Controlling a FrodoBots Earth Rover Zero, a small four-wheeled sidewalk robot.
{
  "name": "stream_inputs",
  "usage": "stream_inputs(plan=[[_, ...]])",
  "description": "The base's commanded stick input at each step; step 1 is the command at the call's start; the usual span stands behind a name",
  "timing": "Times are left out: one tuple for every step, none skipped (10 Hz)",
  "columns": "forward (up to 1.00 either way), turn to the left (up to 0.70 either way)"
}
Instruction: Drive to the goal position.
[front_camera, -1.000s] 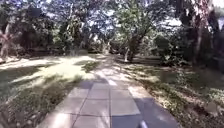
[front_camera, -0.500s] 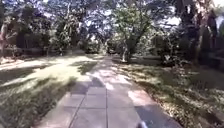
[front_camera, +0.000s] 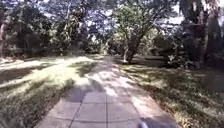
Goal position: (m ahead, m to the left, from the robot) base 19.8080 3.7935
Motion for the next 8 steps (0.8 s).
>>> stream_inputs(plan=[[0.5,0.0],[0.5,0.0],[0.5,0.0],[0.5,0.0],[0.5,0.0],[0.5,0.0],[0.5,0.0],[0.5,0.0]])
